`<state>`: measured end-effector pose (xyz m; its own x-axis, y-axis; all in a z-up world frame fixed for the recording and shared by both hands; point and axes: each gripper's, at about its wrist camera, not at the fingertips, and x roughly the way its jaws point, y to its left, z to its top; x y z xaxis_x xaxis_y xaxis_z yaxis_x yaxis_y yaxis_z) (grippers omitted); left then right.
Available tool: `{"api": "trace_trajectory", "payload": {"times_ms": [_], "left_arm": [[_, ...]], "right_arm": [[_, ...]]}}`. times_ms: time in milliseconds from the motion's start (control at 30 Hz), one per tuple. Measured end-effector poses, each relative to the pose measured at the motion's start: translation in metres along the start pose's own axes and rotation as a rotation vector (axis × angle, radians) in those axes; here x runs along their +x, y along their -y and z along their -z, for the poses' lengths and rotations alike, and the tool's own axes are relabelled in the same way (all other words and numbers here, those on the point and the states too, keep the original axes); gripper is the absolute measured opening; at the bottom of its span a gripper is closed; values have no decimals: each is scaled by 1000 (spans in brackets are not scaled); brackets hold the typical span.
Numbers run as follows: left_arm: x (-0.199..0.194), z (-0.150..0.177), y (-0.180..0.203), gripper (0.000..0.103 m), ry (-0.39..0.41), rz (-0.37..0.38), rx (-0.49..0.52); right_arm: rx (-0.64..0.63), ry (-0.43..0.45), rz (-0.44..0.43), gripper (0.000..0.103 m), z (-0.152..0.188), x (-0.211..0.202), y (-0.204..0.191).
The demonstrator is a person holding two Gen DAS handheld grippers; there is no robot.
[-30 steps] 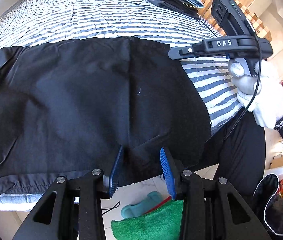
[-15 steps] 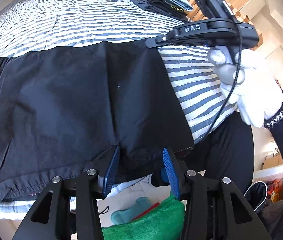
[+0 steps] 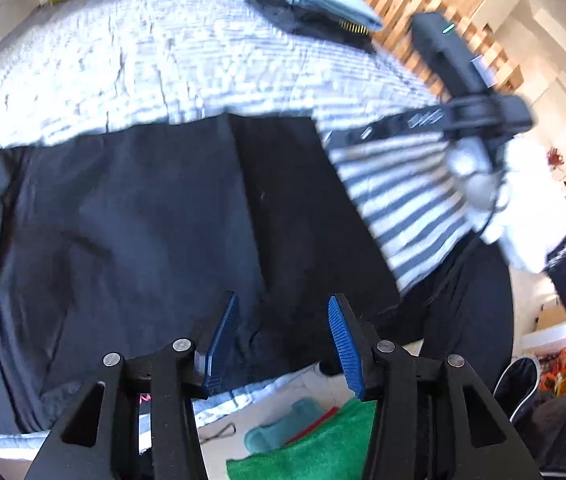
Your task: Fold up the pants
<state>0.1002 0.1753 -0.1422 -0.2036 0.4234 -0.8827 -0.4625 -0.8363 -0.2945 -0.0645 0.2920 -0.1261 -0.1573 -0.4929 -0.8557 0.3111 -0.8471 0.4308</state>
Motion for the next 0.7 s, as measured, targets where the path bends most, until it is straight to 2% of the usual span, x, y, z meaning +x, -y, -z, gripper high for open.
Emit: {"api": "trace_trajectory", "payload": {"times_ms": [67,100,133,200,267,333,433,533,633,700], "left_arm": [[15,15,3,50,-58,-16,45],[12,21,10,50,-29,-42,95],[9,23,15,50,-38,-33,116],[-4,23,19,50,-11,-5,103],[-13,24,34,51,41,-64,167],[-18,27,53,53,82,-109,268],[-6,34,84,67,69,-129,413],[28,38,114,67,17,-226,540],[46,39,129,67,26,-316,660],[58,34,134,67,30,-360,699]], "right_arm": [[-3,21,24,7,10,-10,-3],[0,25,12,7,16,-15,-4],[5,24,-7,7,23,-19,-7],[7,15,-16,7,36,-23,-12],[36,0,-16,10,46,-20,-14],[75,-32,-49,18,54,-11,-14],[95,-71,-83,21,65,5,-19],[126,-66,-105,23,71,12,-20],[176,-68,-202,18,72,10,-19],[189,-74,-237,12,75,9,-20]]}}
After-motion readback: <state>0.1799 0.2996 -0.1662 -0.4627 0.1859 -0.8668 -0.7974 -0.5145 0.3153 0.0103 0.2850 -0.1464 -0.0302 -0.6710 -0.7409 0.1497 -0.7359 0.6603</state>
